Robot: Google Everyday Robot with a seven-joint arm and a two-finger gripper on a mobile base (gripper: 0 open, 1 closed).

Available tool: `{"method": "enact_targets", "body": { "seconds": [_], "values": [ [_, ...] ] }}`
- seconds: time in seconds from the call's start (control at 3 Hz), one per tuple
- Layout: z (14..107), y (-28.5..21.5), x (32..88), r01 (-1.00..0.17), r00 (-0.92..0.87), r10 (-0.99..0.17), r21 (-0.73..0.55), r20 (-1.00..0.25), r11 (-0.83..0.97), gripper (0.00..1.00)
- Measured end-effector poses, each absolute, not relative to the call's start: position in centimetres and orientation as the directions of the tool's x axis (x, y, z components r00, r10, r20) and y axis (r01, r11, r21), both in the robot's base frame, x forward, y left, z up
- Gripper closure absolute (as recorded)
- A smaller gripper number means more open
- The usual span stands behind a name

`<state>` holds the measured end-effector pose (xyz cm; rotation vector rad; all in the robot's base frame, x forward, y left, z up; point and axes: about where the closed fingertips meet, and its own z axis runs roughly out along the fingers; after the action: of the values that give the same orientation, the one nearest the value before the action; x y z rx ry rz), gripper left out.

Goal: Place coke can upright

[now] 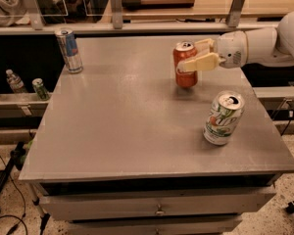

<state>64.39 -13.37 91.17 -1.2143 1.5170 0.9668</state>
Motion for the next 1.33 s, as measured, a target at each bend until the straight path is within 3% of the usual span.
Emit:
{"method": "enact_targets", "body": {
  "seconds": [0.33,1.33],
  "values": [
    [91.3,-13.0,64.5,-0.979,-0.062,-0.209,0.018,-0.976,0.205,0.83],
    [90.7,-11.9,64.1,-0.981,-0.053,-0.163,0.021,-0.985,0.192,0.14]
  ]
}}
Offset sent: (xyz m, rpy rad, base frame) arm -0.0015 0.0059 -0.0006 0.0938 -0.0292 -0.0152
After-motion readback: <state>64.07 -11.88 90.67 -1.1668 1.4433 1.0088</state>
